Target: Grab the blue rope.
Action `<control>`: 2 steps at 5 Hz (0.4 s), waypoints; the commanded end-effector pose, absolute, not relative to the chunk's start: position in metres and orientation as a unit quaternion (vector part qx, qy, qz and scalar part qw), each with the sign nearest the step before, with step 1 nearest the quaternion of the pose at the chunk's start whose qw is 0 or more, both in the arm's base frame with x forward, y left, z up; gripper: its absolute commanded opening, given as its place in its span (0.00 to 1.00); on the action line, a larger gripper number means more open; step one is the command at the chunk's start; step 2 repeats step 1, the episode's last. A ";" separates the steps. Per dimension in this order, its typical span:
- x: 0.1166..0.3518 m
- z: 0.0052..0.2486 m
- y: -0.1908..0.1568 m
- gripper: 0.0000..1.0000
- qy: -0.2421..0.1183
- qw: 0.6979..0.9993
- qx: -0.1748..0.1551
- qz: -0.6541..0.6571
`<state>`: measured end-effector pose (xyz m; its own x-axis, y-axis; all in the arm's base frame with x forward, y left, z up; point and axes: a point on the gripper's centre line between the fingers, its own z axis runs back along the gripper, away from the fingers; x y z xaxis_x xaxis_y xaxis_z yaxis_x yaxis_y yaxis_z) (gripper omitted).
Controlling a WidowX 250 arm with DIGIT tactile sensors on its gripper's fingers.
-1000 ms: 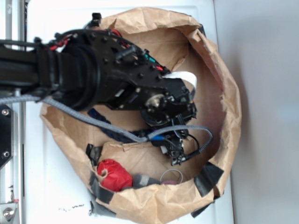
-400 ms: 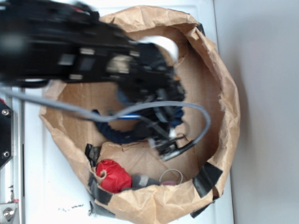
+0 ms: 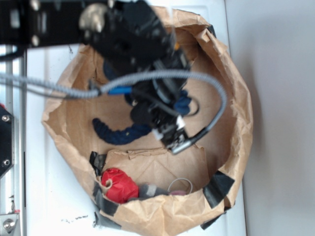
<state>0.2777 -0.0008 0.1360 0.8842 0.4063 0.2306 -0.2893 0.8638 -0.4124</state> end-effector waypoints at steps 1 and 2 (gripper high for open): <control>0.307 0.170 0.025 0.00 -0.174 0.945 -0.189 0.201; 0.307 0.170 0.025 0.00 -0.174 0.945 -0.189 0.201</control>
